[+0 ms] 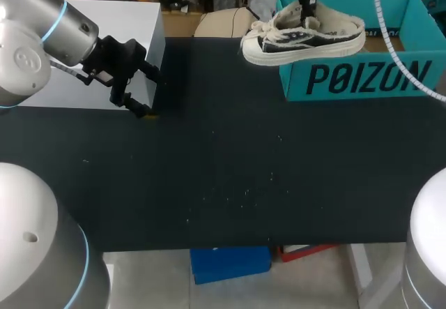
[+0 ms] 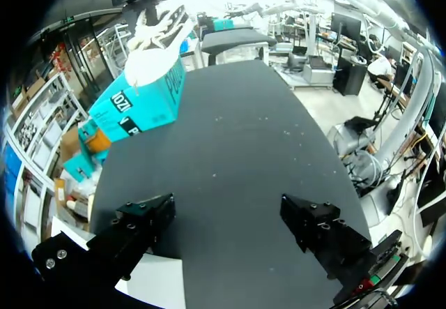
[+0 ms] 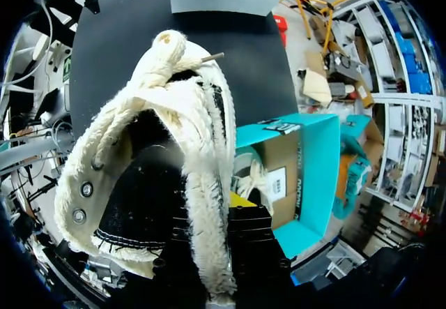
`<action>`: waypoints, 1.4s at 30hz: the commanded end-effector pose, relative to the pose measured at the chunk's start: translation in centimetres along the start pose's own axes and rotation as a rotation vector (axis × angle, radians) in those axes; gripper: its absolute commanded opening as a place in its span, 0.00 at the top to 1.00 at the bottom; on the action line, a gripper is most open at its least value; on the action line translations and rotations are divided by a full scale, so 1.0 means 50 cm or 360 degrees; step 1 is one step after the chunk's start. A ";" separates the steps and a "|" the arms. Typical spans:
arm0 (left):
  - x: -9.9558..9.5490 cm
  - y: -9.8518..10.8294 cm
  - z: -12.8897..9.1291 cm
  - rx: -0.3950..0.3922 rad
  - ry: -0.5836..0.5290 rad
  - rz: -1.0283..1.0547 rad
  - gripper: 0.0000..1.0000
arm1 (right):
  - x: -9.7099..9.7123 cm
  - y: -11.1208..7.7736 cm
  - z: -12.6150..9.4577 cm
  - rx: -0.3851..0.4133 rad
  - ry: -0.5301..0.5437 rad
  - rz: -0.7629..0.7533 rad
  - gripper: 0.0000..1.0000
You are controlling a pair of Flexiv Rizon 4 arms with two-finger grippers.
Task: Take the shoe out of the shoebox, open the shoe tongue, remove and reinsert the insole, then place the shoe into the shoebox
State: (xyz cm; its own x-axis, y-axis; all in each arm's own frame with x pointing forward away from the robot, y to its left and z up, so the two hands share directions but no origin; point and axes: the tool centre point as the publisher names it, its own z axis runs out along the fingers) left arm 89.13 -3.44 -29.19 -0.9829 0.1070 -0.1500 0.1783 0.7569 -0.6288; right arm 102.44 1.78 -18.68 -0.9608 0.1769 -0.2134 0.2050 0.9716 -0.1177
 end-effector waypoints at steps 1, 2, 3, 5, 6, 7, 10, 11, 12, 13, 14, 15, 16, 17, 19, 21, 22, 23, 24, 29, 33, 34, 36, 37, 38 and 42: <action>0.001 0.001 0.003 -0.0003 -0.0005 0.0002 0.00 | -0.083 -0.031 0.027 -0.0107 0.0029 -0.0098 1.00; 0.001 0.001 0.003 -0.0003 -0.0005 0.0002 0.00 | -0.104 -0.038 0.030 -0.0110 0.0025 -0.0114 1.00; 0.001 0.001 0.003 -0.0003 -0.0005 0.0002 0.00 | -0.127 -0.046 0.034 -0.0105 0.0028 -0.0124 1.00; 0.001 0.001 0.003 -0.0003 -0.0005 0.0002 0.00 | -0.168 -0.062 0.041 -0.0117 0.0024 -0.0165 1.00; 0.001 0.001 0.003 -0.0003 -0.0005 0.0002 0.00 | -0.195 -0.075 0.048 -0.0103 0.0030 -0.0185 1.00; 0.001 0.001 0.003 -0.0003 -0.0005 0.0002 0.00 | -0.207 -0.081 0.051 -0.0104 0.0031 -0.0189 1.00; 0.001 0.001 0.003 -0.0003 -0.0005 0.0002 0.00 | -0.270 -0.110 0.069 -0.0107 0.0034 -0.0201 1.00; 0.001 0.001 0.003 -0.0003 -0.0005 0.0002 0.00 | -0.282 -0.115 0.073 -0.0118 0.0034 -0.0200 1.00; 0.001 0.001 0.003 -0.0003 -0.0005 0.0002 0.00 | -0.299 -0.122 0.079 -0.0145 0.0035 -0.0194 1.00; 0.001 0.001 0.003 -0.0003 -0.0005 0.0002 0.00 | -0.315 -0.129 0.083 -0.0175 0.0031 -0.0193 1.00; 0.001 0.001 0.003 -0.0003 -0.0005 0.0002 0.00 | -0.334 -0.138 0.089 -0.0178 0.0027 -0.0196 1.00; 0.001 0.001 0.003 -0.0003 -0.0005 0.0002 0.00 | -0.349 -0.146 0.095 -0.0179 0.0024 -0.0197 1.00; 0.001 0.001 0.003 -0.0003 -0.0005 0.0002 0.00 | -0.358 -0.151 0.099 -0.0194 0.0022 -0.0200 1.00; 0.001 0.001 0.003 -0.0003 -0.0005 0.0002 0.00 | -0.375 -0.161 0.108 -0.0194 0.0024 -0.0200 1.00; 0.001 0.001 0.003 -0.0003 -0.0005 0.0002 0.00 | -0.397 -0.176 0.125 -0.0205 0.0038 -0.0220 1.00; 0.001 0.001 0.003 -0.0003 -0.0005 0.0002 0.00 | -0.414 -0.186 0.142 -0.0210 0.0060 -0.0246 1.00; 0.001 0.001 0.003 -0.0003 -0.0005 0.0002 0.00 | -0.422 -0.191 0.151 -0.0219 0.0062 -0.0258 1.00; 0.001 0.001 0.003 -0.0003 -0.0005 0.0002 0.00 | -0.429 -0.196 0.160 -0.0221 0.0066 -0.0261 1.00; 0.001 0.001 0.003 -0.0003 -0.0005 0.0002 0.00 | -0.436 -0.201 0.169 -0.0226 0.0076 -0.0264 1.00; 0.001 0.001 0.003 -0.0003 -0.0005 0.0002 0.00 | -0.465 -0.213 0.213 -0.0270 0.0101 -0.0286 1.00; 0.001 0.001 0.003 -0.0003 -0.0005 0.0002 0.00 | -0.478 -0.217 0.258 -0.0308 0.0139 -0.0320 1.00; 0.001 0.001 0.003 -0.0003 -0.0005 0.0002 0.00 | -0.479 -0.217 0.267 -0.0314 0.0142 -0.0331 1.00; 0.001 0.001 0.003 -0.0003 -0.0005 0.0002 0.00 | -0.480 -0.217 0.291 -0.0333 0.0160 -0.0351 1.00; 0.001 0.001 0.003 -0.0003 -0.0005 0.0002 0.00 | -0.478 -0.216 0.304 -0.0336 0.0182 -0.0365 1.00; 0.001 0.001 0.003 -0.0003 -0.0005 0.0002 0.00 | -0.476 -0.217 0.318 -0.0330 0.0199 -0.0364 1.00; 0.001 0.001 0.003 -0.0003 -0.0005 0.0002 0.00 | -0.471 -0.219 0.363 -0.0357 0.0214 -0.0357 1.00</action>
State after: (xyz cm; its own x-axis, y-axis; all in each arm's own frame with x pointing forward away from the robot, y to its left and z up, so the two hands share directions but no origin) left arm 89.13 -3.45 -29.19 -0.9829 0.1070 -0.1499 0.1783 0.7568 -0.6288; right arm 124.16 -15.69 -27.72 -0.9921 -0.0378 -0.1196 -0.0439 0.9979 0.0484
